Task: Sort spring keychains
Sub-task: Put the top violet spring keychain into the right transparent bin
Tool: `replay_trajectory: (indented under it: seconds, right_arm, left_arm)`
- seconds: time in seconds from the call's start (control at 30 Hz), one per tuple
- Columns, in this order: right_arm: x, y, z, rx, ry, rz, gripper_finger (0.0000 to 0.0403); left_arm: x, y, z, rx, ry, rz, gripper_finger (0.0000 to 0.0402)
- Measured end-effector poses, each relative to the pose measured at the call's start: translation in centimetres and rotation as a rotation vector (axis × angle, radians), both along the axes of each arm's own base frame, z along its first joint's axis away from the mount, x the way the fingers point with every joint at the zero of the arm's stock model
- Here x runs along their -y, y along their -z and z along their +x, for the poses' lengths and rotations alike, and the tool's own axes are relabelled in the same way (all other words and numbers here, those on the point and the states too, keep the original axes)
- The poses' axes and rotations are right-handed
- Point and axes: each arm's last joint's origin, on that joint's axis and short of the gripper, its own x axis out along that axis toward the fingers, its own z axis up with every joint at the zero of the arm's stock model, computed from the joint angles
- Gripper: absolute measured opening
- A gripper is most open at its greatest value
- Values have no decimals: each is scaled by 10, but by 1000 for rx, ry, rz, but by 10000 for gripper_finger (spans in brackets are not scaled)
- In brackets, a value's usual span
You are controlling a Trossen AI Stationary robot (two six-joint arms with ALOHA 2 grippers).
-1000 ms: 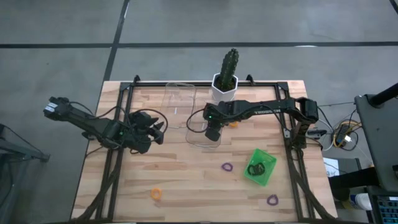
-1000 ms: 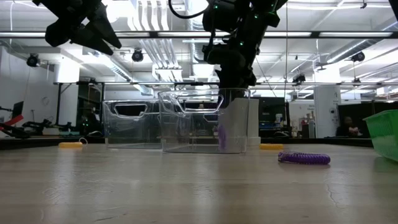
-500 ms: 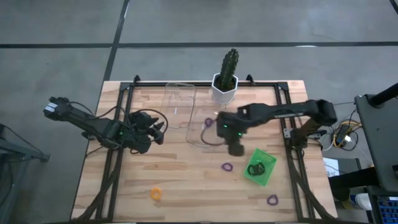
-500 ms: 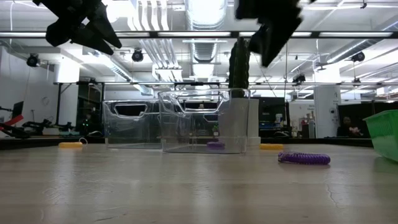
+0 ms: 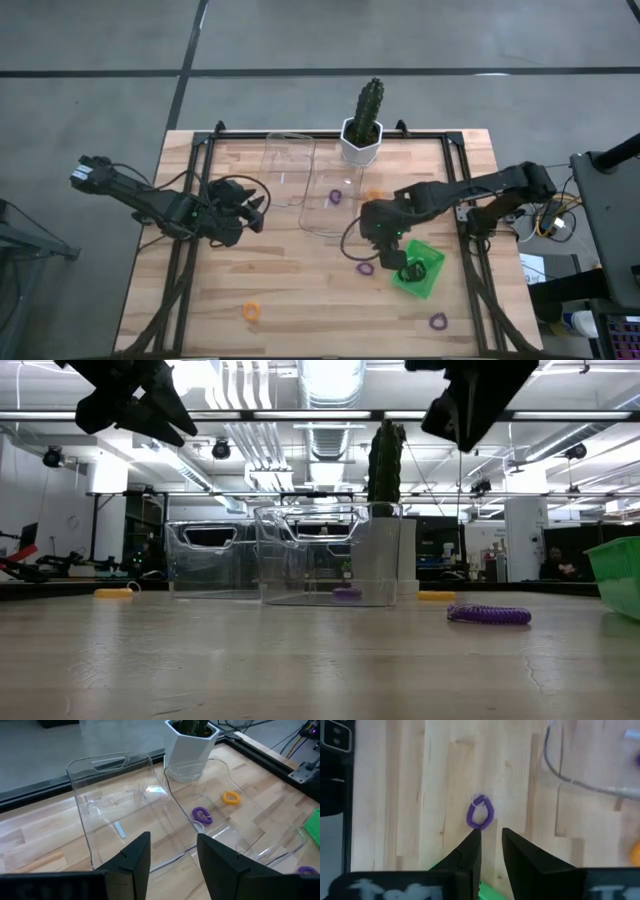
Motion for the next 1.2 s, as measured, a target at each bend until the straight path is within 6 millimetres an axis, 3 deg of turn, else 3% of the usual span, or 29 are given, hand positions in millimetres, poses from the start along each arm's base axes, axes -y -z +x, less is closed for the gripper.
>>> replay_trajectory:
  seconds: [0.6, 0.93, 1.2]
  right_arm:
    - [-35, 64, 27, -200, -102, -17, 158]
    - [-43, 102, 41, -278, -88, -39, 166]
    - [-44, 101, 47, -204, -64, -49, 154]
  left_arm:
    - [0, 0, 1, 8, 0, -3, 153]
    - [0, -1, 1, 9, 2, -6, 153]
    - [1, 0, 1, -13, 38, -30, 153]
